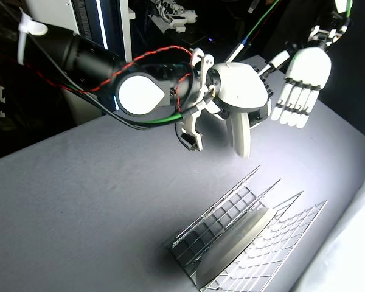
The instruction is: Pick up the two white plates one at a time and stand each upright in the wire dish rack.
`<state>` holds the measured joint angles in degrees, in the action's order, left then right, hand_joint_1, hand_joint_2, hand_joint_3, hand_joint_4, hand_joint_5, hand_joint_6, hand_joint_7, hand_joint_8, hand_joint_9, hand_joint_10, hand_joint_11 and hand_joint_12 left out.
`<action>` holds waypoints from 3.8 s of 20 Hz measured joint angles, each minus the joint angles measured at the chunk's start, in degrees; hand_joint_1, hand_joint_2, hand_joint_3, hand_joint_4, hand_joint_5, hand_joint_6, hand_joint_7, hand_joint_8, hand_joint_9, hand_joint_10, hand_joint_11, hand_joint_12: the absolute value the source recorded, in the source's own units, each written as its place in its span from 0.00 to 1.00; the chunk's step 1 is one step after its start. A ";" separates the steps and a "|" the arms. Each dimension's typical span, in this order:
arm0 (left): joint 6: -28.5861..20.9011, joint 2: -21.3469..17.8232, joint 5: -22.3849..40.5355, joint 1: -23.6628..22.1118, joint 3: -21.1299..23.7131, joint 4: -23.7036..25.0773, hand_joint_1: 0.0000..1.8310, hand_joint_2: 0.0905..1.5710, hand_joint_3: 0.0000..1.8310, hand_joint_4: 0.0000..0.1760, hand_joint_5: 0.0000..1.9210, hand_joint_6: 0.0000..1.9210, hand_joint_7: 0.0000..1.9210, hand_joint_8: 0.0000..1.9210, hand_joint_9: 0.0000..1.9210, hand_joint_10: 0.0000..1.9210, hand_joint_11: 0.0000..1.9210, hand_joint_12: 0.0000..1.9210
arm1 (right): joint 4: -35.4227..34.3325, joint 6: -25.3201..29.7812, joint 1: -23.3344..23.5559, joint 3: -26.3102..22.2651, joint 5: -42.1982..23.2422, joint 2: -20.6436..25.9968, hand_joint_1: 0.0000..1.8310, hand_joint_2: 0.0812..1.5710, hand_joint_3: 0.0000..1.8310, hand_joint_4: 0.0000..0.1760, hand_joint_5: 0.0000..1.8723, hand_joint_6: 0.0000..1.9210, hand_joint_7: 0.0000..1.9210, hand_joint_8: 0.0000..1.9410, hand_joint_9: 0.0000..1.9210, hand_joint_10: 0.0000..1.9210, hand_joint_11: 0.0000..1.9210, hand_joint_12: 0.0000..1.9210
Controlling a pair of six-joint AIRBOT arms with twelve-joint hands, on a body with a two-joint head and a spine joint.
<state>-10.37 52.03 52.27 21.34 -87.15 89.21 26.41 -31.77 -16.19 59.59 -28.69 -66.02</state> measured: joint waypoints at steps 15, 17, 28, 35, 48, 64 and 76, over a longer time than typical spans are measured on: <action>-1.22 0.02 0.15 -1.01 -1.81 0.39 0.00 0.64 0.00 0.00 0.00 0.00 0.00 0.00 0.00 0.00 0.01 0.00 | -33.35 0.33 6.75 -1.84 5.44 2.47 0.76 0.66 0.00 0.00 0.53 0.44 0.58 0.35 0.58 0.54 0.44 0.73; -1.22 0.02 0.20 -0.98 -1.81 0.59 0.00 0.64 0.00 0.00 0.00 0.00 0.00 0.00 0.00 0.00 0.01 0.00 | -37.92 0.28 7.50 -1.20 6.54 2.47 0.75 0.66 0.00 0.00 0.53 0.47 0.57 0.36 0.56 0.54 0.41 0.70; -1.29 0.37 0.22 -0.33 -1.81 0.61 0.00 0.63 0.00 0.00 0.00 0.00 0.00 0.00 0.00 0.00 0.01 0.00 | -47.06 0.02 9.97 5.84 8.35 1.51 0.75 0.66 0.00 0.00 0.53 0.48 0.56 0.37 0.56 0.54 0.42 0.69; -1.29 0.37 0.20 -0.33 -1.68 0.61 0.00 0.63 0.00 0.00 0.00 0.00 0.00 0.00 0.00 0.00 0.00 0.00 | -46.97 -0.26 6.99 7.02 8.83 1.86 0.75 0.66 0.00 0.00 0.53 0.46 0.56 0.38 0.56 0.55 0.42 0.72; -1.29 0.37 0.00 -0.33 -0.98 0.55 0.00 0.62 0.00 0.00 0.00 0.00 0.00 0.00 0.00 0.00 0.00 0.00 | -44.65 -0.35 0.17 10.58 6.51 2.21 0.75 0.67 0.00 0.00 0.53 0.49 0.55 0.38 0.55 0.55 0.41 0.70; -1.29 0.37 0.20 -0.07 -0.74 0.57 0.00 0.65 0.00 0.00 0.00 0.00 0.00 0.00 0.00 0.00 0.02 0.01 | -38.32 -0.28 -2.95 11.87 4.20 2.21 0.64 0.58 0.00 0.00 0.19 0.00 0.19 0.00 0.17 0.00 0.00 0.51; -1.29 0.24 2.58 0.96 -0.11 0.15 0.00 0.65 0.00 0.00 0.00 0.00 0.00 0.00 0.00 0.00 0.00 0.00 | -8.22 -0.04 -1.90 10.93 -5.44 3.08 0.61 0.50 0.00 0.00 0.00 0.00 0.00 0.00 0.00 0.00 0.00 0.00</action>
<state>-11.66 52.27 54.85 22.31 -87.26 89.36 18.20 -31.81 -18.09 70.52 -34.13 -62.94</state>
